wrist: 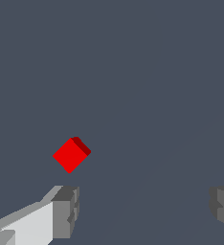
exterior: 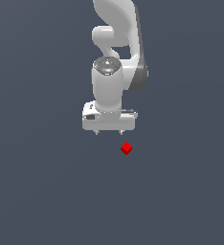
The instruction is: Pick up the red cube and move it to a goal position.
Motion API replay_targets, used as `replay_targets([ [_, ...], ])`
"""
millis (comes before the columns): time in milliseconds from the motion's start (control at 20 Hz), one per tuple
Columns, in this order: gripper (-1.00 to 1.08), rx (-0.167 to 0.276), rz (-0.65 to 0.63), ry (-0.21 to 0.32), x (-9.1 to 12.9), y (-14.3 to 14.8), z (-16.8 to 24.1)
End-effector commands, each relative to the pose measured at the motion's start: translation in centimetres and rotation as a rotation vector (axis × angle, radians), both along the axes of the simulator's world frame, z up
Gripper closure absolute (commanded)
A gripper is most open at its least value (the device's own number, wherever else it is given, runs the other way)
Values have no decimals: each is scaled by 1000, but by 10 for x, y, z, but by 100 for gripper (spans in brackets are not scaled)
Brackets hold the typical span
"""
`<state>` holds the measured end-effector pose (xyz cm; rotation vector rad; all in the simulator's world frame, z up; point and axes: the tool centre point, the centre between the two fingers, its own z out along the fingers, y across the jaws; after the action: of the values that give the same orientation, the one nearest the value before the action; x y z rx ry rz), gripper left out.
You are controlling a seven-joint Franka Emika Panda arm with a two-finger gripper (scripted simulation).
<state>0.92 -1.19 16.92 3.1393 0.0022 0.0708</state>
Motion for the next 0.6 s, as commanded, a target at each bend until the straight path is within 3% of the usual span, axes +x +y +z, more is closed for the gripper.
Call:
replay_targets([
  [0, -92, 0, 0, 0, 0, 0, 0],
  [550, -92, -1, 105, 6, 4, 12, -20],
])
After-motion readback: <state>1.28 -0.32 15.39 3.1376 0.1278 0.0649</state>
